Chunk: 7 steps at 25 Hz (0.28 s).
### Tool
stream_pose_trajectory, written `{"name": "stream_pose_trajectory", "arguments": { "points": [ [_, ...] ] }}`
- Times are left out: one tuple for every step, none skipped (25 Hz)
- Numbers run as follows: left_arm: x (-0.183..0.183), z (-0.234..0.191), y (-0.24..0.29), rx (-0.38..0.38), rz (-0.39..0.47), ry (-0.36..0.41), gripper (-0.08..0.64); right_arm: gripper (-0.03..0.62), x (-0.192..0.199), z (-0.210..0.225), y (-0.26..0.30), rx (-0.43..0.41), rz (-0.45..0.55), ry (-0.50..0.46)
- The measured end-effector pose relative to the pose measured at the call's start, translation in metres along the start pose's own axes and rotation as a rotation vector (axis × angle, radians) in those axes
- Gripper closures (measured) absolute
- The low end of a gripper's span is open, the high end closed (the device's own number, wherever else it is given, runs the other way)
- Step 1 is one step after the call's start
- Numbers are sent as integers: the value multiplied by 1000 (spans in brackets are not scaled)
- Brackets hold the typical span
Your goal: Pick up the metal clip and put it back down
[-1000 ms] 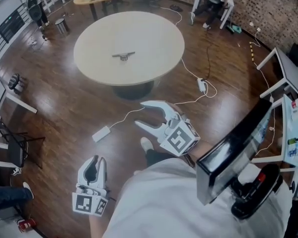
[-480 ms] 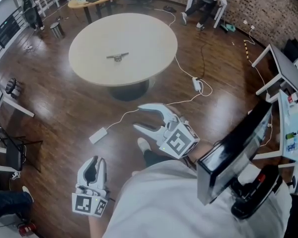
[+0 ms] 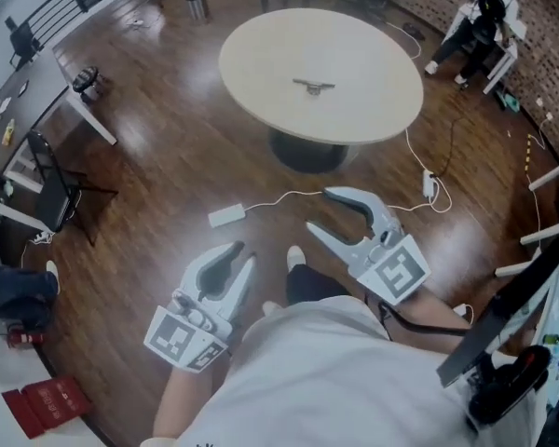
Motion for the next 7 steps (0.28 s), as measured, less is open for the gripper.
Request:
{"name": "stream_pose_trajectory", "arguments": {
  "points": [
    [-3,-2,4,13,21,-28,475,394,-6,-3,8,-15,62,32],
    [-4,-2,6,27,38,-64,467,394,-11,-7,13,-38,99,60],
    [-4,1,8,43,50,-105,455,394,-14,-13,16,-67,110,94],
    [-4,6,8,60,57,-150,446,394,-14,-21,17,-101,99,139],
    [-2,12,7,77,62,-195,437,394,-12,-31,16,-137,74,191],
    [-1,18,6,94,67,-239,426,394,-9,-40,16,-175,41,245],
    [0,23,5,111,72,-283,413,394,-5,-49,16,-213,7,301]
  ]
}}
Point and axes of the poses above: the fingertips, and each gripper's own axes: y forward along the fingers, z to its right, x out of its underside, the point moved 8 cm from there along -y, backward along the fingers, and after that the axes turned 6 degrees about y, right-handed, at the moved point
